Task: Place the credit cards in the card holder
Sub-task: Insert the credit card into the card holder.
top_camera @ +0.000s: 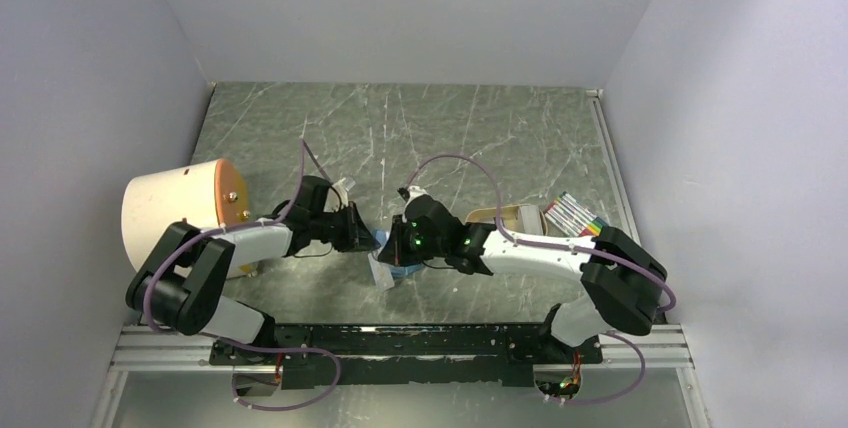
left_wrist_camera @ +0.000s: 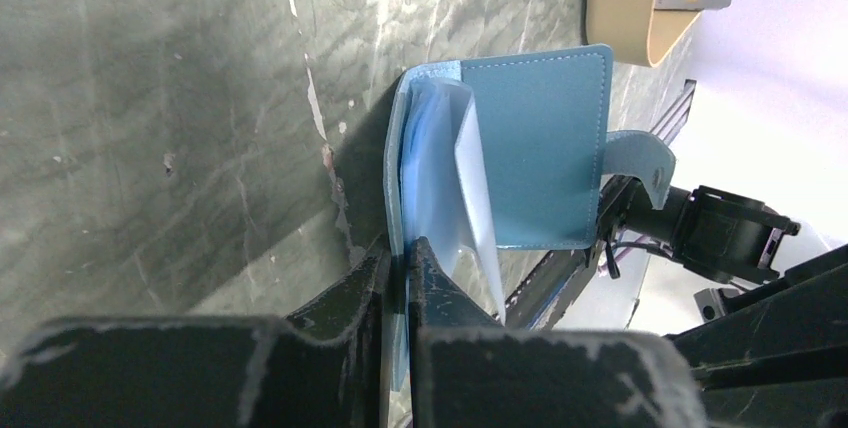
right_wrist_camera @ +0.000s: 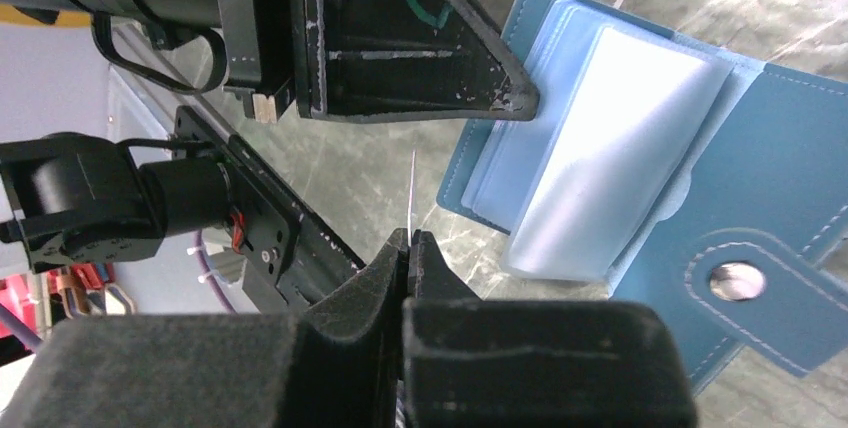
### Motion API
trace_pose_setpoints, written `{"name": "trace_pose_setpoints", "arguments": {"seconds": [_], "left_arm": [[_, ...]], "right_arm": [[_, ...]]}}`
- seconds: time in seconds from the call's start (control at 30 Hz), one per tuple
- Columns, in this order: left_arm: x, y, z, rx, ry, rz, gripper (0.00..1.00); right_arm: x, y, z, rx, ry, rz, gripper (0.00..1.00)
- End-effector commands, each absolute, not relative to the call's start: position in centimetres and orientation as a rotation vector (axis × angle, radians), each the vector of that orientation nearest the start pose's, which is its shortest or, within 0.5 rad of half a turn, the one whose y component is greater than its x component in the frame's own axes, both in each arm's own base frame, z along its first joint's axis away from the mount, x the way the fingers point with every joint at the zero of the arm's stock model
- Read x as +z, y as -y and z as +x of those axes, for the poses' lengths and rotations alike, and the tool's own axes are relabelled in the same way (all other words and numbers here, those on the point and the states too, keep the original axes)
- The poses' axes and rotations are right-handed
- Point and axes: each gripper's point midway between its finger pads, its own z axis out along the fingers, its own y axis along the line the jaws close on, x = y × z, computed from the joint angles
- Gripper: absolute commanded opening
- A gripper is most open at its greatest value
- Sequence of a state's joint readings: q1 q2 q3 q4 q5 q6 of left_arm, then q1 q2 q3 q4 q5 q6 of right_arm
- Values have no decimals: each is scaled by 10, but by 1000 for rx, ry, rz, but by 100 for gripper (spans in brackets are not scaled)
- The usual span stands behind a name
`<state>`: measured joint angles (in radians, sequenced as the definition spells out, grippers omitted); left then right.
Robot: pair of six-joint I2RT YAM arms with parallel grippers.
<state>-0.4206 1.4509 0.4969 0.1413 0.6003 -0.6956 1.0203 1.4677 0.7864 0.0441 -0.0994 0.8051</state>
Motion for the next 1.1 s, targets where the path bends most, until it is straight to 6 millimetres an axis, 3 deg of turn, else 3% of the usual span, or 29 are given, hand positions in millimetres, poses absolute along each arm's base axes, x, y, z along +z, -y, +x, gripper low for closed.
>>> {"name": "trace_pose_setpoints", "arguments": {"seconds": [0.0,0.13,0.37,0.53,0.73,1.07], "left_arm": [[53,235,212,-1254,-2560,14,9],[54,235,206,-1223,-2564,39,9],[43,238,189,-1225,-2603,113,9],[36,245,172,-1251,-2639,210,9],[27,238,165,-1165,-2672,160,9],[23,239,159,-1187,-2679,151,9]], "right_arm": [[108,-372,166,987,-2409,-292,0],[89,-353,166,840,-2458,-252,0],[79,-307,168,739,-2430,-146,0],[76,-300,159,851,-2388,-104,0],[73,-286,153,943,-2317,-19,0],[84,-288,163,1061,-2252,131,0]]}}
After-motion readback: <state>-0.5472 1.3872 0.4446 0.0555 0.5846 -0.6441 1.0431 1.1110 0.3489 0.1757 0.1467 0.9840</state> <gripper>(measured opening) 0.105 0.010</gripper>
